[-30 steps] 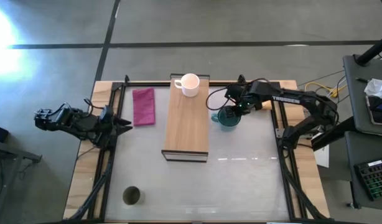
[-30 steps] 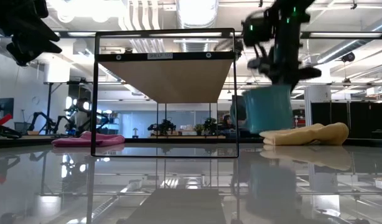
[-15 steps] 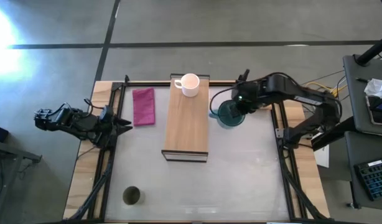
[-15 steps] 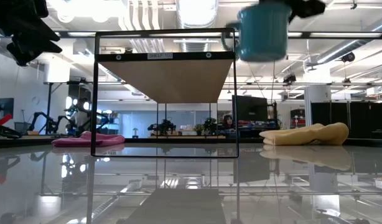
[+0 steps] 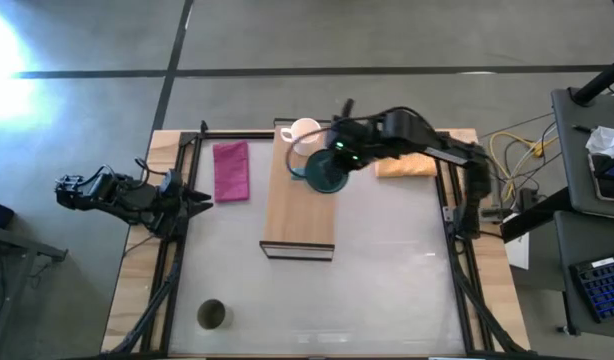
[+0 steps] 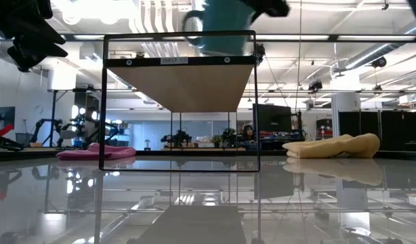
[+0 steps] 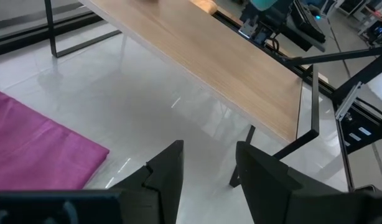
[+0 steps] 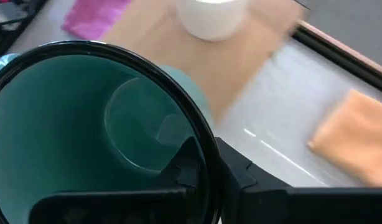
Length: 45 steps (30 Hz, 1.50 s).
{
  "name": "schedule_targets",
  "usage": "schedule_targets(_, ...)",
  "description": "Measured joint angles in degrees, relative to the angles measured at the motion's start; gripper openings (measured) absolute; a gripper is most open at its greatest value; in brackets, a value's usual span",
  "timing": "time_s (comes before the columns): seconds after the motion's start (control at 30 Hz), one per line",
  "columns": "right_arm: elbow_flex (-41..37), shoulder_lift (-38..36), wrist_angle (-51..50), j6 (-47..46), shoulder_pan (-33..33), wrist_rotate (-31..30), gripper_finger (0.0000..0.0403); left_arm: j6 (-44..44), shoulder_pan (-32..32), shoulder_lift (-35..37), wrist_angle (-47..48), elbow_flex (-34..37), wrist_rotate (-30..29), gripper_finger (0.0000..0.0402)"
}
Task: Stack small to large cups/mugs on shelf
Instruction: Put the blue mug on the shelf
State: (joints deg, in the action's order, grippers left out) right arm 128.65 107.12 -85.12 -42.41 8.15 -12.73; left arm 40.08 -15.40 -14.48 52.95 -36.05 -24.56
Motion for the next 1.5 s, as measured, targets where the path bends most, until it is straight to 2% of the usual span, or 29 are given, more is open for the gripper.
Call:
schedule_targets(0.1, 6.17, 5.12, -0.24, 3.55, 1.50, 3.43, 0.0016, 0.12, 0.00, 0.00, 0.00, 0.00, 0.00, 0.0132)
schedule_targets(0.27, 4.56, 7.41, 3.54, 5.28, 3.49, 9.84, 0.0016, 1.47, 0.00, 0.00, 0.02, 0.00, -0.02, 0.0132)
schedule_targets(0.37, 4.91, 8.67, 2.45, 6.64, 4.04, 9.63, 0.0015, 1.63, -0.02, -0.03, -0.02, 0.00, -0.02, 0.0132)
schedule_targets(0.57, 5.06, 9.56, 6.89, 8.06, 4.42, 7.03, 0.0015, 1.63, 0.00, -0.11, 0.00, -0.02, -0.02, 0.0132)
schedule_targets(0.97, 4.32, 9.61, 7.78, 8.08, 7.48, 7.19, 0.0015, 1.63, 0.02, -0.08, 0.00, -0.02, -0.22, 0.0132)
schedule_targets(1.27, 1.77, 9.59, 8.49, 8.54, 9.18, 12.76, 0.0015, 1.61, 0.02, -0.09, 0.02, -0.02, -0.22, 0.0132)
schedule_targets(1.5, -1.01, 9.59, 12.62, 8.63, 9.18, 12.74, 0.0026, 1.63, 0.02, -0.09, 0.04, -0.02, -0.22, 0.0132)
